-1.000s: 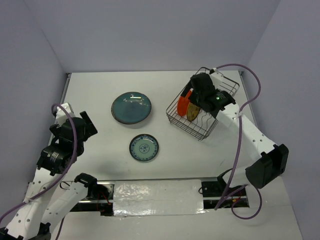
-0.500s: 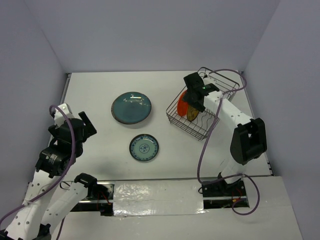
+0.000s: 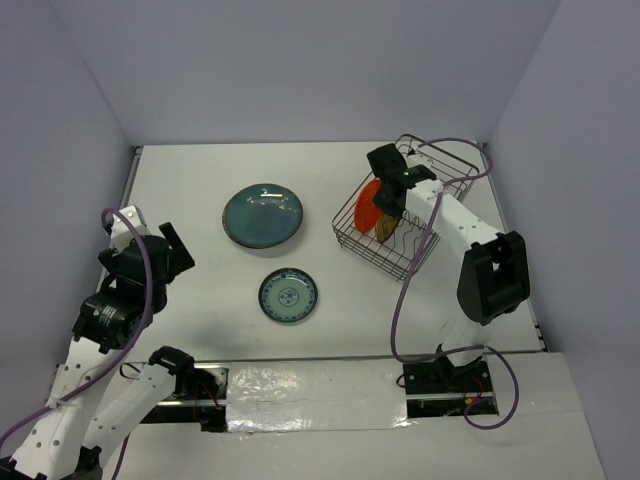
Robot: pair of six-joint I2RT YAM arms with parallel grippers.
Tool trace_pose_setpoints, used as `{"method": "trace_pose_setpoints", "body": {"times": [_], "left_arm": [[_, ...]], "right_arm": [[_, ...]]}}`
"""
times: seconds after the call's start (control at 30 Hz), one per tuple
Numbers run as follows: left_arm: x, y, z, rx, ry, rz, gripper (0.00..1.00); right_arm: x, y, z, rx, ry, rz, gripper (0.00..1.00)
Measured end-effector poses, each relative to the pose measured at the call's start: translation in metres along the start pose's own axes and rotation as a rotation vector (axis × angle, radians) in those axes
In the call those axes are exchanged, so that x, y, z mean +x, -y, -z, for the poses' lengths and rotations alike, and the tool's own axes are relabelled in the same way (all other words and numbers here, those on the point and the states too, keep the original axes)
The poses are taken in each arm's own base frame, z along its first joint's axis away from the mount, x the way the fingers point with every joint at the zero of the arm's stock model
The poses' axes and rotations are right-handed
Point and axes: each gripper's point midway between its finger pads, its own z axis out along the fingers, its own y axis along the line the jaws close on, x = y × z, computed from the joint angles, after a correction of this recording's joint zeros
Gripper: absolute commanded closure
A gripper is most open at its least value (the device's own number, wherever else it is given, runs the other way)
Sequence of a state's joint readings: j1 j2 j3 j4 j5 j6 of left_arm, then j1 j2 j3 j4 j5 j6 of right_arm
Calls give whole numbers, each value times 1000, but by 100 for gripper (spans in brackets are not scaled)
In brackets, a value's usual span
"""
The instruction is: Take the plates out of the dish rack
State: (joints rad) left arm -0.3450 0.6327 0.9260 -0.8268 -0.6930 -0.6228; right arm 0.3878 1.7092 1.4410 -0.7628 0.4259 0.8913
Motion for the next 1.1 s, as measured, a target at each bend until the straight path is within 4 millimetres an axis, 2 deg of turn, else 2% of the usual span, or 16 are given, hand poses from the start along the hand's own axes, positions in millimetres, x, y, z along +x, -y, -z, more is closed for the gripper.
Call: {"method": "trace_pose_setpoints", "body": {"times": [0.1, 0.37, 0.43, 0.8, 0.93, 1.1], "left_arm": [[0, 0, 0, 1, 1, -8, 1], [-1, 1, 0, 8, 1, -13, 1], [-1, 1, 0, 10, 1, -12, 1], [0, 1, 0, 12, 0, -13, 1], [0, 1, 1, 12, 1, -12, 0], [-1, 1, 1, 12, 1, -12, 0]], "right_arm": [[0, -5, 0, -23, -2, -10, 92], [2, -4, 3, -36, -3, -14, 94], [1, -4, 4, -39, -3, -16, 100], [-7, -9, 18, -88, 7, 15, 100], [-20, -16, 32, -121, 33, 20, 100], [-46, -26, 73, -227, 90, 7, 100]]}}
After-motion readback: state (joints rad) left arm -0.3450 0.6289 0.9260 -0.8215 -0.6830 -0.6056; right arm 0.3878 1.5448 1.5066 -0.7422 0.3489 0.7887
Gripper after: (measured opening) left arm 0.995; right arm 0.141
